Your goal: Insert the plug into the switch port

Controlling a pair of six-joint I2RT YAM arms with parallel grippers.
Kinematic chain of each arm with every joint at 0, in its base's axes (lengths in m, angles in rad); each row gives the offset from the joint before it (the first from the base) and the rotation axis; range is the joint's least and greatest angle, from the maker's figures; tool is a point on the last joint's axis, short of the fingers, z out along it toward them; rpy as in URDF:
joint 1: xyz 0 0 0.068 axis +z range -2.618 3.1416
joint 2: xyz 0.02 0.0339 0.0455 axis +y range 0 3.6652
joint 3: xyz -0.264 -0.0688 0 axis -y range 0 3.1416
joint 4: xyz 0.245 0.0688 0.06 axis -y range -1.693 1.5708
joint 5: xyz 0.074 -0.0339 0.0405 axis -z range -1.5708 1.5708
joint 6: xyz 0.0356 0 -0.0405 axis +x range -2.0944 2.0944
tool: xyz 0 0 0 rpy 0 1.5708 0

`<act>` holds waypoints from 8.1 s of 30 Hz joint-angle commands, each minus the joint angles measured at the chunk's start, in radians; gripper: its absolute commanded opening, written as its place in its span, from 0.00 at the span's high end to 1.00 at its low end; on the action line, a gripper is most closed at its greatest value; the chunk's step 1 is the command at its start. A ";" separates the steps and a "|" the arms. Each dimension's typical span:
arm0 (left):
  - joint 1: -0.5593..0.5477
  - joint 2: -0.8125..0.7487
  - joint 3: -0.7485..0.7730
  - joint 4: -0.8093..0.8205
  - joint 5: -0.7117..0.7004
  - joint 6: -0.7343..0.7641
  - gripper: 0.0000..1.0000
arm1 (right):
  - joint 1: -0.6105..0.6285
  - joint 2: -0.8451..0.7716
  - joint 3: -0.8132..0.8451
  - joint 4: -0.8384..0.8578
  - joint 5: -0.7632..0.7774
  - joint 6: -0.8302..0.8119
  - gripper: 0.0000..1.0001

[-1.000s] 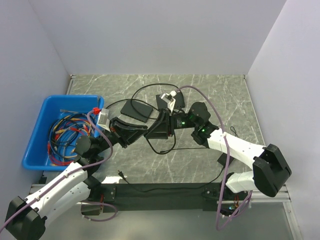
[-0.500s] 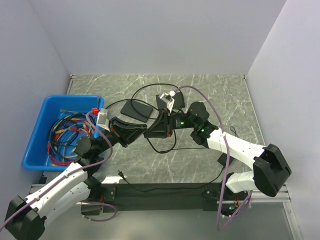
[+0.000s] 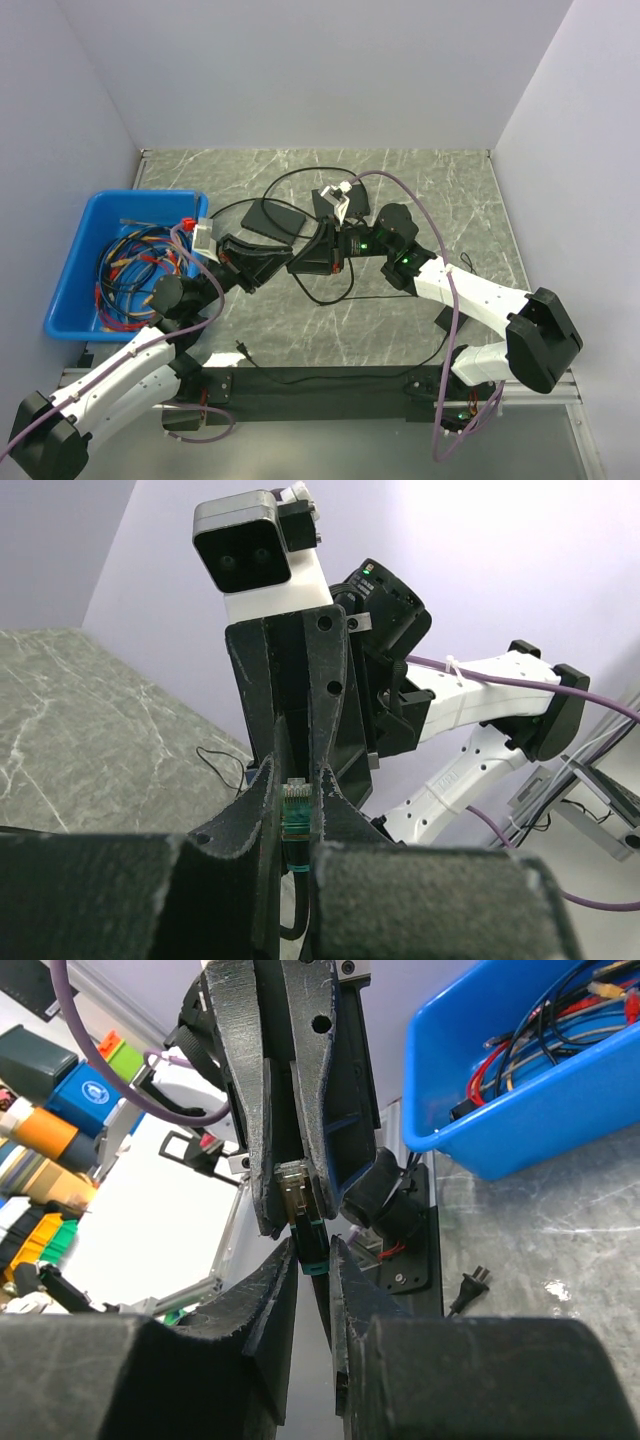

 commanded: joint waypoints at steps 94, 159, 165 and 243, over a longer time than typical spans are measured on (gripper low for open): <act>0.293 1.379 1.117 -1.140 -0.514 0.308 0.45 | -0.218 0.193 -0.108 -0.295 0.369 -0.160 1.00; 0.221 0.439 0.052 -0.816 -0.397 0.007 0.19 | 0.250 0.297 0.033 -0.631 1.024 -0.313 1.00; 0.220 0.299 0.038 -0.722 -0.414 0.084 0.15 | 0.319 0.145 -0.057 -0.696 1.143 -0.287 1.00; 0.177 0.694 -0.262 0.169 -0.340 0.059 0.09 | 0.488 0.533 0.337 -0.946 1.188 -0.389 1.00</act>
